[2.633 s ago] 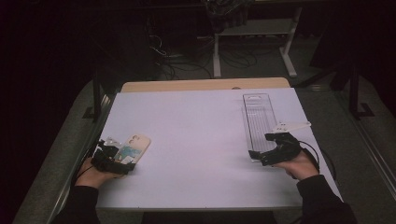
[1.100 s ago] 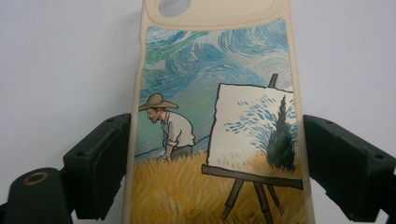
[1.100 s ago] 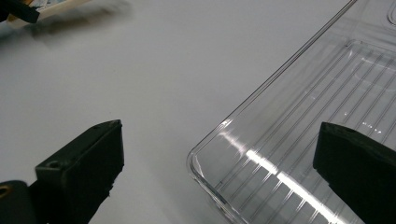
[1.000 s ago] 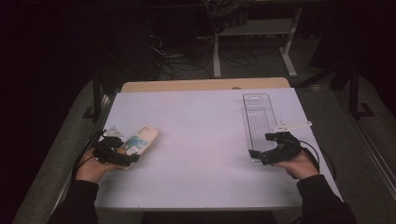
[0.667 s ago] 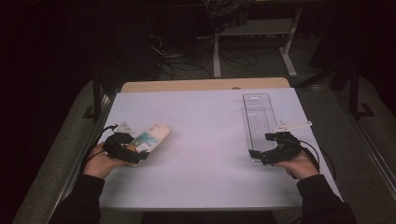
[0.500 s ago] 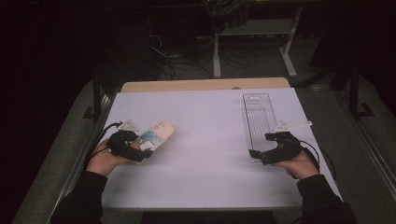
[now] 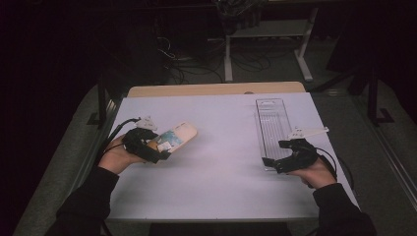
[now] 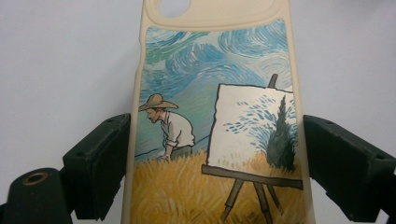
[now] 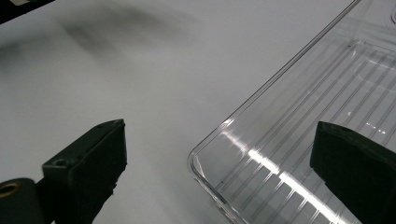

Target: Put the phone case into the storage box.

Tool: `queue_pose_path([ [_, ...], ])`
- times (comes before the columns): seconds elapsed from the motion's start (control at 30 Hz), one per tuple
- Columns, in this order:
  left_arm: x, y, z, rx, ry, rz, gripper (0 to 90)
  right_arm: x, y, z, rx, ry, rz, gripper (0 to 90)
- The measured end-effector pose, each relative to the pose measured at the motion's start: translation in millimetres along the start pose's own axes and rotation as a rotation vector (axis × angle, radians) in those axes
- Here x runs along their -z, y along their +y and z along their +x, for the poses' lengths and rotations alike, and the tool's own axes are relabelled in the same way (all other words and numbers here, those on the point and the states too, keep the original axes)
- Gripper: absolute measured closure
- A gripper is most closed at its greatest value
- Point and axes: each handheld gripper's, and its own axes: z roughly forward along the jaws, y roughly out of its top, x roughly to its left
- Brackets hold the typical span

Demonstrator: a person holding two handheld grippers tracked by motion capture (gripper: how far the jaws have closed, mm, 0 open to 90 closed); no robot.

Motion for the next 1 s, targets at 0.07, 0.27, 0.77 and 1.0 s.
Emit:
queue_pose_path([
  [0.07, 0.1, 6.6, 1.9, -0.031, -0.012, 0.011, 11.3, 0.4, 1.2, 0.6, 0.002, 0.005, 0.005, 2.7],
  [0.27, -1.6, 18.1, 5.3, -0.064, -0.063, 0.018, 11.3, -1.4, 6.1, -1.2, 0.021, 0.019, 0.023, 1.8],
  [0.77, -0.8, 47.4, 1.5, -0.211, -0.18, 0.016, 11.2, -12.4, 45.2, -7.4, 0.127, 0.141, 0.084, 0.3],
  [1.0, 1.2, 58.7, -2.5, -0.26, -0.21, 0.026, 11.1, -21.3, 63.5, -1.4, 0.175, 0.218, 0.11, 0.3],
])
